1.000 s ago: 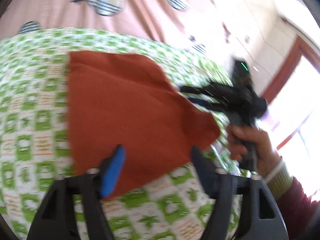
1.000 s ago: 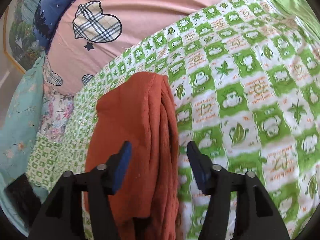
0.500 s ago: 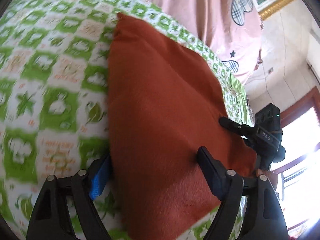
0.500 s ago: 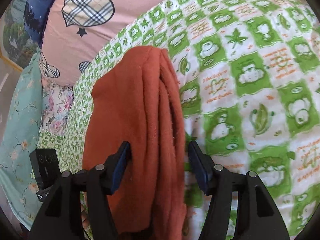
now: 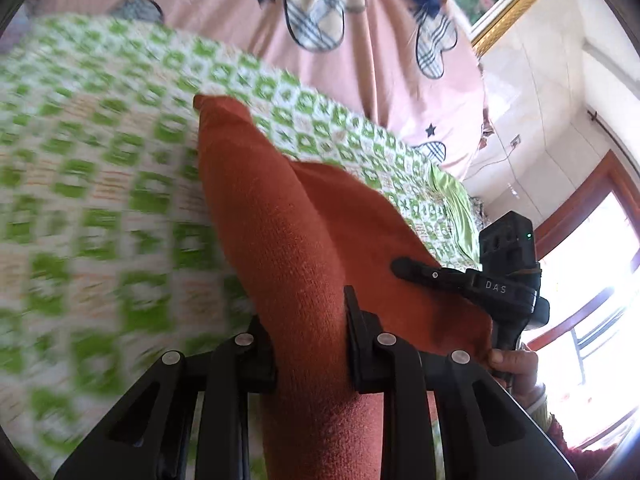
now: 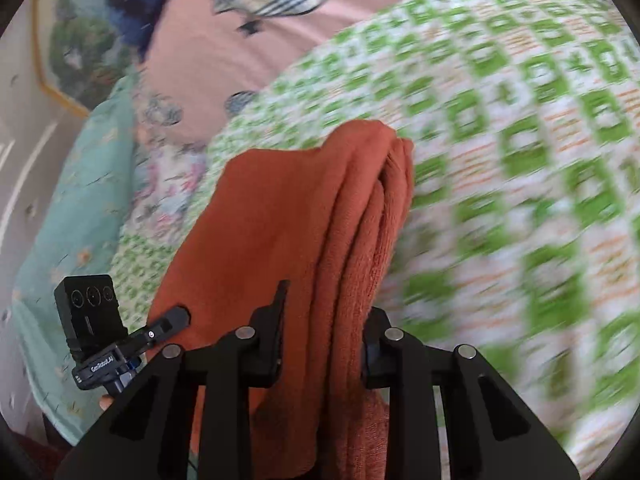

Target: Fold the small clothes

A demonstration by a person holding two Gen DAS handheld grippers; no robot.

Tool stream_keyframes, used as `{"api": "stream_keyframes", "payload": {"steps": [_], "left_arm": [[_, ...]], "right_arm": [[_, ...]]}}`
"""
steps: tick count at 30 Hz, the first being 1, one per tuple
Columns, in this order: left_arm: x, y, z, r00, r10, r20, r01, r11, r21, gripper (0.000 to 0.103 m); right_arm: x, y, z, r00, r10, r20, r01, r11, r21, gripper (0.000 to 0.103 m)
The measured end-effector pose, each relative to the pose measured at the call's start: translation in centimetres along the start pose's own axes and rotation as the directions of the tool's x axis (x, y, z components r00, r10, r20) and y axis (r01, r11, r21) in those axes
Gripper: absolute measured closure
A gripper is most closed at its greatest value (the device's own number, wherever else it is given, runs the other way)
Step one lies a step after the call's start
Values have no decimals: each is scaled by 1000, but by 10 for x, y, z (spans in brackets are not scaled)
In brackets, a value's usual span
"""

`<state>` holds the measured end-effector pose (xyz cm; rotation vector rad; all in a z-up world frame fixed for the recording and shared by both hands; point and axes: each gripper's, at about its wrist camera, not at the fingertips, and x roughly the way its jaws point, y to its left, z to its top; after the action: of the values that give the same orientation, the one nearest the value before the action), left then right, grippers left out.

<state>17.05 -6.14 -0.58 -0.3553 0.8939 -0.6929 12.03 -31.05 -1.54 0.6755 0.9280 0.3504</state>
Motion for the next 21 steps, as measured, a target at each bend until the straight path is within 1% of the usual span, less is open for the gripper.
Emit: {"api": "stream_keyframes", "payload": {"steps": [3, 6, 9, 10, 11, 13, 15, 17, 19, 21], "left_arm": [[-47, 9, -20, 999, 31, 32, -32, 999, 15, 79], [-74, 22, -41, 998, 59, 37, -60, 998, 16, 79], [-76, 47, -64, 995, 95, -2, -95, 995, -25, 78], [-71, 59, -72, 994, 105, -32, -107, 992, -63, 78], [-66, 71, -79, 994, 98, -47, -103, 990, -99, 76], [-64, 83, -85, 997, 67, -38, -72, 987, -144, 71], [-64, 90, -83, 998, 48, -28, -52, 984, -171, 65], [-62, 94, -76, 998, 58, -23, -61, 983, -174, 57], [-59, 102, -65, 997, 68, -20, -70, 980, -184, 53], [-54, 111, -48, 997, 71, -14, -73, 975, -209, 52]], "right_arm": [[14, 26, -18, 999, 51, -13, -52, 998, -34, 74], [31, 45, -38, 997, 65, -34, -67, 995, -72, 74], [52, 44, -57, 996, 35, -85, -40, 997, -60, 75], [57, 42, -62, 995, 15, -96, -20, 998, -56, 75], [61, 37, -66, 995, -4, -102, -1, 999, -47, 74], [61, 32, -68, 995, 2, -104, -5, 1000, -28, 73], [60, 30, -68, 995, -2, -101, 0, 1000, -15, 70], [58, 30, -68, 995, -21, -101, 20, 1000, -12, 67], [53, 31, -68, 995, -36, -93, 35, 999, -11, 65], [46, 33, -68, 996, -46, -73, 46, 999, -7, 64]]}}
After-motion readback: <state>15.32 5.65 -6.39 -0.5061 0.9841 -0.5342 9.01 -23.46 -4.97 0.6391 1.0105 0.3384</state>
